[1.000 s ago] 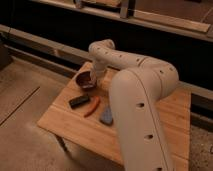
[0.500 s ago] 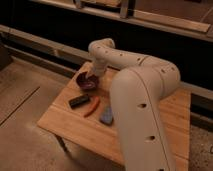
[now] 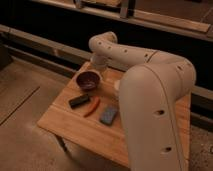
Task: Drag the ceramic bowl in a circle
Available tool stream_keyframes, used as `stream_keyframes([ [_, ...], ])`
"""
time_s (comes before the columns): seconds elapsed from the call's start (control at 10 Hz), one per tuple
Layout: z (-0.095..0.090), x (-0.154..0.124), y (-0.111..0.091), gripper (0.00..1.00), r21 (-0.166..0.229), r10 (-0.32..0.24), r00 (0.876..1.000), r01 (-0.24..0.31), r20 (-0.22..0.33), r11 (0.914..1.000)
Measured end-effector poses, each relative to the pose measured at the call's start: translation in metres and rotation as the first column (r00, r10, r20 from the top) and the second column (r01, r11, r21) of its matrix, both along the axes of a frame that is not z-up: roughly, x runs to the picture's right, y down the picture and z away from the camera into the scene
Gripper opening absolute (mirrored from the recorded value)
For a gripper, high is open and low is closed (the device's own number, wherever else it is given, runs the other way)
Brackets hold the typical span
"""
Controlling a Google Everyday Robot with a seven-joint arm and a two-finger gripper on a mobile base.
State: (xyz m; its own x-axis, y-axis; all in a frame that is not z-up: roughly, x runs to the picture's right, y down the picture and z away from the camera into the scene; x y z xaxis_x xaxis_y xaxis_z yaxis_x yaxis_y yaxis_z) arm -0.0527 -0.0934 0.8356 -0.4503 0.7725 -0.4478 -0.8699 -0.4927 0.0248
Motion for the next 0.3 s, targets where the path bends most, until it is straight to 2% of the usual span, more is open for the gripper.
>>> stream_keyframes([
  [0.3,-0.0028,0.0000,-0.0014,0.70,0.010,-0.003,1.000,0.003,0.001,0.9999],
])
